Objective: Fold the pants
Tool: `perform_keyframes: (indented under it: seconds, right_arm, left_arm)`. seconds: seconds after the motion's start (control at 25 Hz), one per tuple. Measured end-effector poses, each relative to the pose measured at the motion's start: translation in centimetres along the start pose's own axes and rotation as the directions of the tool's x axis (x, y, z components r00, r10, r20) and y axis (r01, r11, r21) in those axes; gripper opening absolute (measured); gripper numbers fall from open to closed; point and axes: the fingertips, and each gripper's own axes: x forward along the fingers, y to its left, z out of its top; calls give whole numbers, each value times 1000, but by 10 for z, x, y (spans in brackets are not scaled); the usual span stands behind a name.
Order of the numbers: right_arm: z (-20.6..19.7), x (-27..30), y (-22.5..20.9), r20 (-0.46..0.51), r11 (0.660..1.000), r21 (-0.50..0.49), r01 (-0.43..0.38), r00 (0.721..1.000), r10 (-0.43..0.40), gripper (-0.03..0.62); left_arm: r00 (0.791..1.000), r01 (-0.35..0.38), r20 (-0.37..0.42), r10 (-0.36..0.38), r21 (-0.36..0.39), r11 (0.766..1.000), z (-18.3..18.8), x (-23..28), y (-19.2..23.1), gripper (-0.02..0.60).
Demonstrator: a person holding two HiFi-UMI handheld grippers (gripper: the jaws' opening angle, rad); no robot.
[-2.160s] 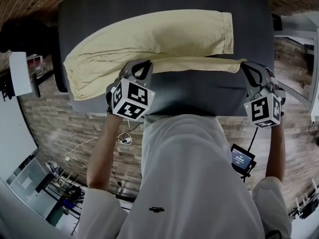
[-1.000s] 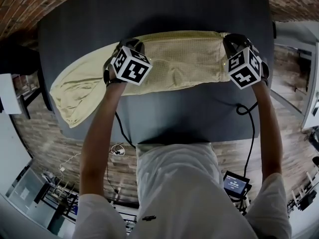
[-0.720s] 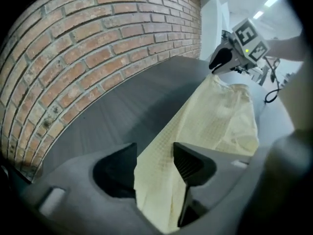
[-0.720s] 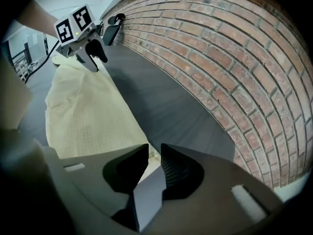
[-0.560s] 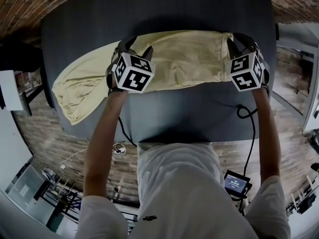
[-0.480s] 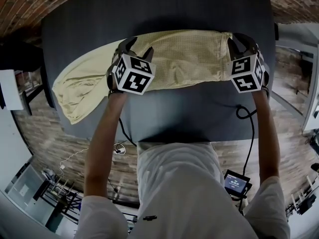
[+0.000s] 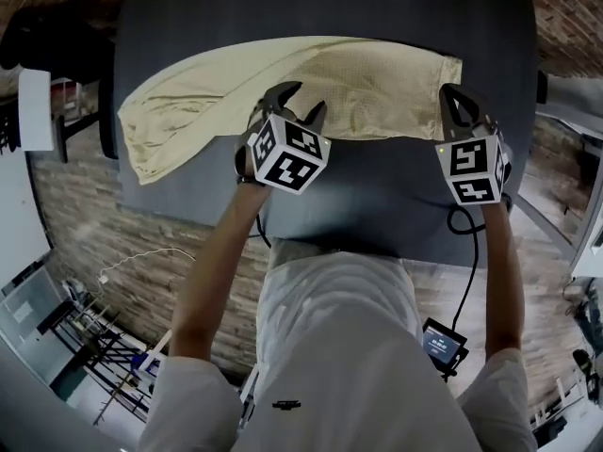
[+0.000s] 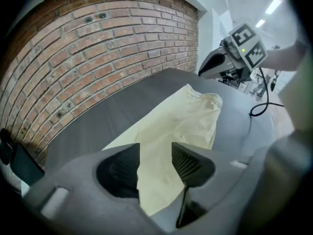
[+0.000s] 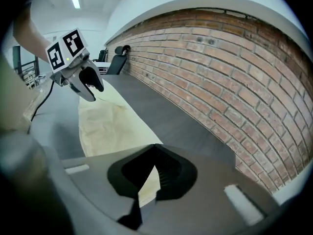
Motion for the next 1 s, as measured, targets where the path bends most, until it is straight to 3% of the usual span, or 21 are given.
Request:
perform_keyframes:
  seconds: [0.28,0.44,0.72,1.0]
  right_arm:
    - [25,-32,49,59,994,-101,-52,997,58,6]
    - [34,-45,75,90,990,-109,-90,991,100,6]
    - [66,-43,136,120,968,-198,-156,976,182,6]
    - [111,-26,208,136,934,-289,-211,956,258,6]
  left_arm:
    - [998,-43,33,45,-70,997,-39,-47,-24,198]
    - [997,-65,38,68,-97,993,-60,-64,-30,187]
    - [994,-100,28,105,-149,984,-112,-86,-12,173]
    - [989,-147,-14,147,-191,971,-190,-110,24,172]
